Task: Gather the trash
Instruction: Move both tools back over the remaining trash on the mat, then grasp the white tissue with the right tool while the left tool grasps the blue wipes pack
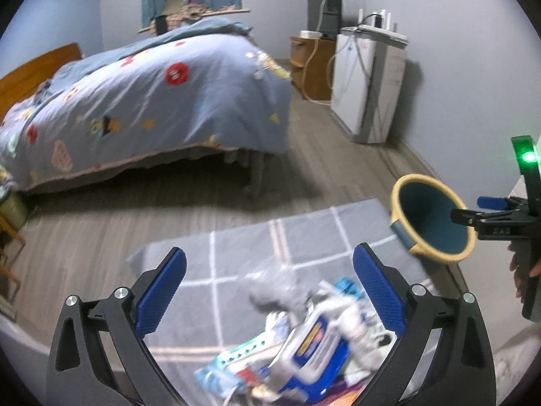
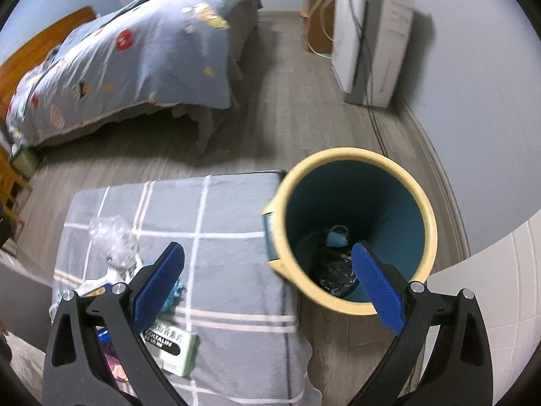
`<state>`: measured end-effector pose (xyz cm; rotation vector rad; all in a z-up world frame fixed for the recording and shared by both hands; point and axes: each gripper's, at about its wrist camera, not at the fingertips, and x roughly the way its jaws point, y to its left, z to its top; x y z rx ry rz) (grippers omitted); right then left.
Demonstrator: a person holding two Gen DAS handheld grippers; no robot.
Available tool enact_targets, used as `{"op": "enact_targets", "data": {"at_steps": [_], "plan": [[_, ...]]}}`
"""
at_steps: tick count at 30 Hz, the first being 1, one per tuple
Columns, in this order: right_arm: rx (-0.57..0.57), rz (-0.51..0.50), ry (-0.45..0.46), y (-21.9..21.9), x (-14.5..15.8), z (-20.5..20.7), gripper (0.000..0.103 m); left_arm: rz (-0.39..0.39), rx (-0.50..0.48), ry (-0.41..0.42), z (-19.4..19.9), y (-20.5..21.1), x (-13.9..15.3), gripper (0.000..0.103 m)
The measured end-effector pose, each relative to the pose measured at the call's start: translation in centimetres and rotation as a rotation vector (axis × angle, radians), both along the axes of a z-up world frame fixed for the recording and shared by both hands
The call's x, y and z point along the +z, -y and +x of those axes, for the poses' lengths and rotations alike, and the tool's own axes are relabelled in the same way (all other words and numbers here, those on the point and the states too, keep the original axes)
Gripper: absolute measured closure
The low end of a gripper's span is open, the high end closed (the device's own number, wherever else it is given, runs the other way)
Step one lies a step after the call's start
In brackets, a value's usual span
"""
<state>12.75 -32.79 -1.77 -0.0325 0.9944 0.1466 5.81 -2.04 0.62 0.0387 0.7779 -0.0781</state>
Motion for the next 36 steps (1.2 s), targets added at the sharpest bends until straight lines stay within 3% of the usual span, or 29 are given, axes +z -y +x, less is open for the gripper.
{"op": "enact_targets", "data": {"at_steps": [4,11,15,25,30,35,36], "plan": [[0.045,-0.043,0.011,-3.3,-0.4,-1.5,0.006,-0.006,0.031,-0.019,-1.1,-2.2,-1.4,0.005],[0.065,0.013,0.047,-7.2,-1.5,-4.2,0.006,0.009,0.059,-0.024,-1.9,-4.1,-3.0,0.005],[0.083,0.023,0.015,-9.3,-3.4,-5.1,0.006,-0.011,0.059,-0.042,-1.8,-4.7,-3.4,0.005],[0.26,-0.055,-0.046,-15.1,-7.4,-6.2,0.008,-0.036,0.102,-0.085,-0.7,-6.3,-4.1,0.005],[0.326,-0.069,-0.078,-16.8,-8.5,-6.4,0.049,-0.038,0.097,-0.097,-0.3,-6.4,-4.4,0.005],[0.365,-0.106,-0.128,-18.0,-9.9,-6.4,0.073,-0.038,0.092,-0.11,0.0,-6.2,-4.7,0.005],[0.361,-0.111,-0.132,-17.9,-9.9,-6.3,0.074,-0.038,0.089,-0.113,0.1,-6.2,-4.7,0.005]]}}
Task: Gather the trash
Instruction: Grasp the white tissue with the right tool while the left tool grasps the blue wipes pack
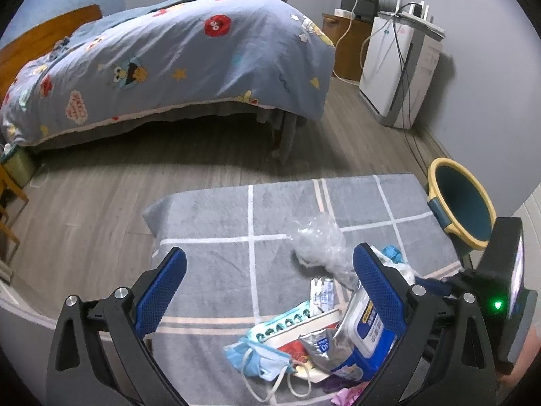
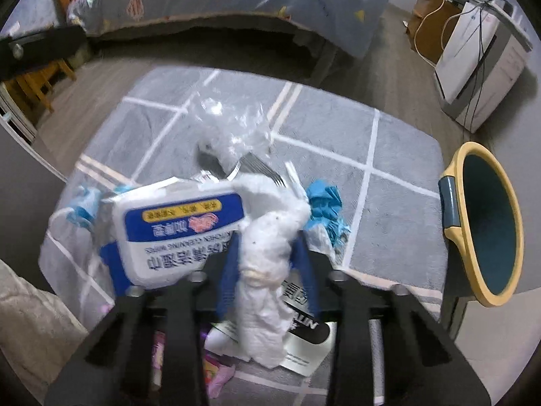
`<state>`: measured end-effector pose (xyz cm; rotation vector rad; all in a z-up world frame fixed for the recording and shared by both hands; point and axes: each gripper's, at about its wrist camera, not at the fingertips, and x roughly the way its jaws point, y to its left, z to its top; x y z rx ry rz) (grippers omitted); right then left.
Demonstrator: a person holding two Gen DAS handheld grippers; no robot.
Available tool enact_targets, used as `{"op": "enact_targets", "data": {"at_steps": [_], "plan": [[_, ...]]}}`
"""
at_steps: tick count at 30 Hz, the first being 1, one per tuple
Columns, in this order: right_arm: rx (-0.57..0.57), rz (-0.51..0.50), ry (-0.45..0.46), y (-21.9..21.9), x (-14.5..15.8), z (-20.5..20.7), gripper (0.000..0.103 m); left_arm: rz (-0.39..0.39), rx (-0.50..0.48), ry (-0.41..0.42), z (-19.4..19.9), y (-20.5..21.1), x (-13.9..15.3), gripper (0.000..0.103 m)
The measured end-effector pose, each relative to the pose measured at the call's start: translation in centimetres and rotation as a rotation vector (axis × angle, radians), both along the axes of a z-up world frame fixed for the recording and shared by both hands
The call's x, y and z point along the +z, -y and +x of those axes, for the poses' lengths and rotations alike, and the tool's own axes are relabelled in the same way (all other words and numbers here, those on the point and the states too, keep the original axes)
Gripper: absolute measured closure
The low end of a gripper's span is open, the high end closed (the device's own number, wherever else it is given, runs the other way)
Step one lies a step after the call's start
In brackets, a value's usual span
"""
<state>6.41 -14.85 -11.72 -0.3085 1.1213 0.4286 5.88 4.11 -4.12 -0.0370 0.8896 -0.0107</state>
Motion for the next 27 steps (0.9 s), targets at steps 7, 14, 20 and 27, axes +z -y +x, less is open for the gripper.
{"op": "enact_targets", "data": {"at_steps": [7,14,20,27], "plan": [[-0.124,0.134,0.027,3.5,4.2,1.5,0.076,0.021,-0.034,-0.023,0.2,0.9,-0.7,0.005],[-0.12,0.118,0.097,7.8,9.5,4.2,0.076,0.045,-0.114,-0.078,0.7,3.5,-2.8,0.005],[-0.222,0.183,0.058,11.6,8.2,5.9,0.076,0.023,-0.206,-0.158,1.5,6.7,-5.9,0.005],[-0.233,0.198,0.035,12.9,7.3,7.3,0.076,0.018,-0.331,-0.222,1.4,10.7,-8.0,0.005]]}}
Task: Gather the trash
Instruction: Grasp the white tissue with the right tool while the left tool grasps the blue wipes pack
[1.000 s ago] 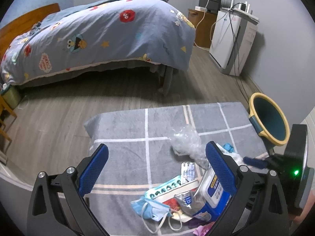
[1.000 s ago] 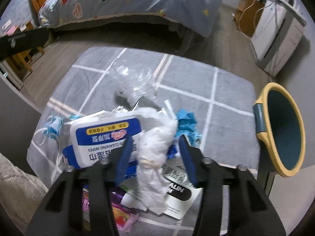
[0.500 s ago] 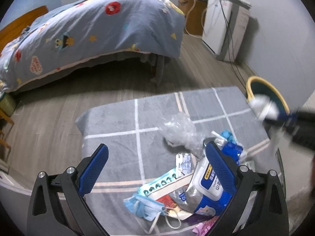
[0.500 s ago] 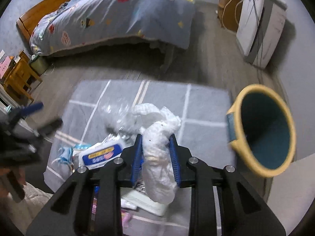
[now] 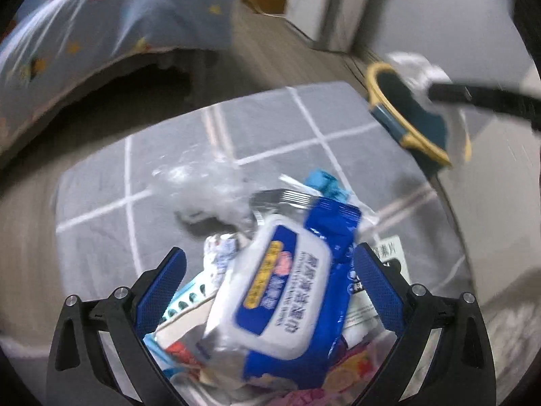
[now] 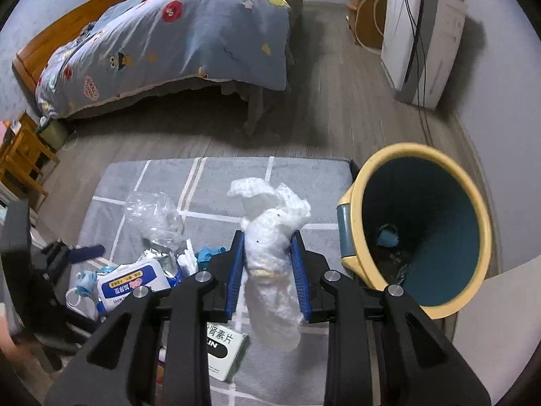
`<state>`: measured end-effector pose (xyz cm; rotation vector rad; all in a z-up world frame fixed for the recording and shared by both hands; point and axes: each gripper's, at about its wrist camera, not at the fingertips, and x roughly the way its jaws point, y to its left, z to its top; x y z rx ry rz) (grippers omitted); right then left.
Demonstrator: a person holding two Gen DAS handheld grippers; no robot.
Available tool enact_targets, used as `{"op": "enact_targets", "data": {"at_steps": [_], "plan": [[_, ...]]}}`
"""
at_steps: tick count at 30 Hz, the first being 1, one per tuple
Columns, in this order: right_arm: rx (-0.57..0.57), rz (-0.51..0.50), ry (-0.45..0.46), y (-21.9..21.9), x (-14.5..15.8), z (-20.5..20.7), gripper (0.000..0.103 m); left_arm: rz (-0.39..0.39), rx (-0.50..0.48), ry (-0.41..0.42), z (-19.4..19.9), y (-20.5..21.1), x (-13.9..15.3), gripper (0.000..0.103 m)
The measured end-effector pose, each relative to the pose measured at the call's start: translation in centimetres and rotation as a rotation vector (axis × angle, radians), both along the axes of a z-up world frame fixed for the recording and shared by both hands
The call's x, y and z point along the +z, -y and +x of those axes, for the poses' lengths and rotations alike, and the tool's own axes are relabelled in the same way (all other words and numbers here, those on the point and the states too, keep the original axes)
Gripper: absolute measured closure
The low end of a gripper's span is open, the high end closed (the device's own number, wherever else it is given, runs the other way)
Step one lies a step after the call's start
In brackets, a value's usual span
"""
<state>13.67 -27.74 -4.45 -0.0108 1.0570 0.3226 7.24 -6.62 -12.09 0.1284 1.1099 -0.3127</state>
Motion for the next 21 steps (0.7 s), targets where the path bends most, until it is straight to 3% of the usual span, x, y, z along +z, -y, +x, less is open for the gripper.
{"op": "enact_targets", "data": {"at_steps": [3,10,15,17,21], "plan": [[-0.011,0.006,-0.015,0.5,-0.5,0.4,0.076,0.067,-0.068,0.026,-0.6,2.1,-0.4,0.005],[-0.052,0.072,-0.025,1.9,-0.2,0.8,0.076,0.062,-0.104,0.064,-0.9,4.7,-0.8,0.009],[-0.048,0.064,-0.02,2.1,-0.1,0.8,0.076,0.113,-0.14,0.066,-0.1,6.6,-1.9,0.039],[-0.049,0.058,-0.02,2.2,-0.2,0.7,0.076,0.097,-0.119,0.05,0.3,6.7,-2.5,0.046],[-0.053,0.055,-0.018,2.4,-0.1,0.7,0.076,0.083,-0.116,0.037,0.7,6.5,-2.5,0.079]]}}
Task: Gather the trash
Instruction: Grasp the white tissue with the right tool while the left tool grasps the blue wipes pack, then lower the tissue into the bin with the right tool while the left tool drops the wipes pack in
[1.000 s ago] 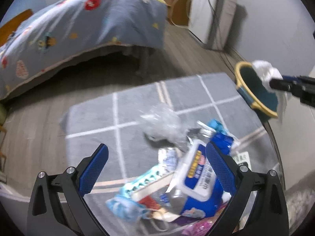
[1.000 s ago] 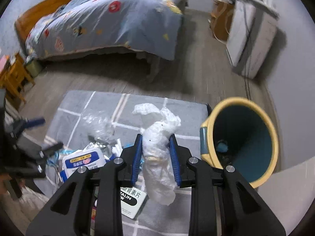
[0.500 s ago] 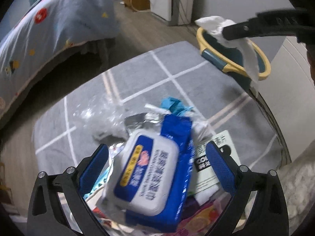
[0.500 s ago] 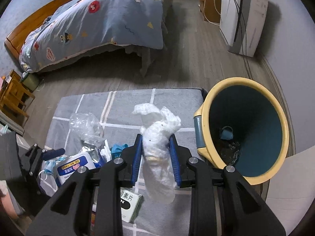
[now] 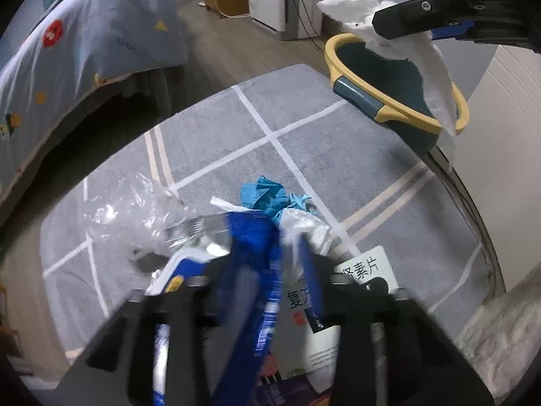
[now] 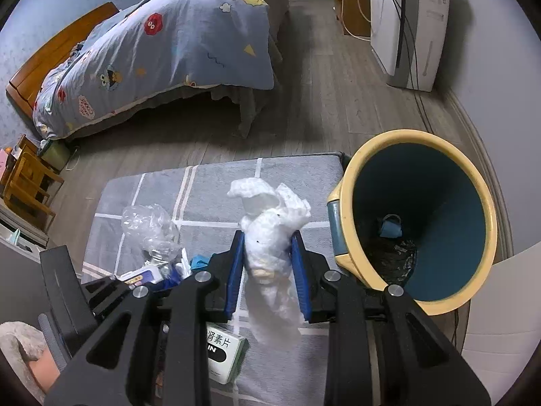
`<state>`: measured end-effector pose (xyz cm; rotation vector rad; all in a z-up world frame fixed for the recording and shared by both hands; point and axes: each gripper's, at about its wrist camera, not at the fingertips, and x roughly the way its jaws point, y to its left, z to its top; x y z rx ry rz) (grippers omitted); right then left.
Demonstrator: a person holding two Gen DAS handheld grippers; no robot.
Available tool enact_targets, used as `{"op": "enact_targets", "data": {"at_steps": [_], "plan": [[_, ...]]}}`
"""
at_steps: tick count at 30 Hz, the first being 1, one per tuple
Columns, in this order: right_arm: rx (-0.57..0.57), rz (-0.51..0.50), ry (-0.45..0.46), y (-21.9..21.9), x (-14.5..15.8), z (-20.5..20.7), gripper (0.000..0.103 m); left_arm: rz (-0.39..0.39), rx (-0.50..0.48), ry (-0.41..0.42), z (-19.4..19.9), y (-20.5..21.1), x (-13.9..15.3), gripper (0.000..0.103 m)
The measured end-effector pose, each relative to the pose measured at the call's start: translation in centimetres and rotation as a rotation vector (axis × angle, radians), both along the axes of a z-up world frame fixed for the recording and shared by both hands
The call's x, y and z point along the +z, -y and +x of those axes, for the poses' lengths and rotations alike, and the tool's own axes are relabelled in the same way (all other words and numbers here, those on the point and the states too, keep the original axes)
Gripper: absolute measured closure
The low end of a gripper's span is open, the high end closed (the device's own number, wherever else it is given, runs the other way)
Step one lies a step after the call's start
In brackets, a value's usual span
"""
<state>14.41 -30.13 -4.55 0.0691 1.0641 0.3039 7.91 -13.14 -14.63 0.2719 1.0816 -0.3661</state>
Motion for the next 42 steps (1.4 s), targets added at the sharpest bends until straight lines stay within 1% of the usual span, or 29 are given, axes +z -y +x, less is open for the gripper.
{"op": "enact_targets", "data": {"at_steps": [3,7,12,14,18,22,28,33,36,42], "plan": [[-0.004,0.001,0.005,0.1,0.1,0.1,0.076,-0.039,-0.005,0.008,0.0,-0.5,0.9,0.081],[-0.008,0.007,0.008,0.2,0.2,0.1,0.076,-0.079,0.001,0.05,-0.2,-1.1,2.8,0.081],[-0.008,0.006,0.019,0.1,0.4,0.1,0.076,-0.169,0.034,0.091,-0.4,-2.6,5.4,0.082],[-0.011,0.007,0.022,0.1,0.6,0.1,0.076,-0.188,0.045,0.113,-0.4,-3.0,6.4,0.082],[-0.019,0.011,0.042,0.4,1.2,0.1,0.076,-0.211,0.058,0.162,-0.6,-3.5,8.3,0.082],[-0.029,0.02,0.057,0.9,1.7,0.2,0.076,-0.198,0.058,0.218,-0.9,-3.4,9.5,0.083],[-0.044,0.043,0.081,1.7,2.6,0.3,0.076,-0.213,0.056,0.268,-1.1,-3.4,11.4,0.083],[-0.067,0.074,0.092,2.9,3.2,0.6,0.076,-0.229,0.045,0.321,-1.4,-2.9,14.0,0.083],[-0.093,0.098,0.1,4.0,3.6,0.8,0.076,-0.249,0.038,0.338,-1.2,-2.3,15.3,0.083],[-0.147,0.137,0.109,6.7,4.0,1.3,0.076,-0.242,-0.001,0.356,0.0,-0.1,16.6,0.083]]}}
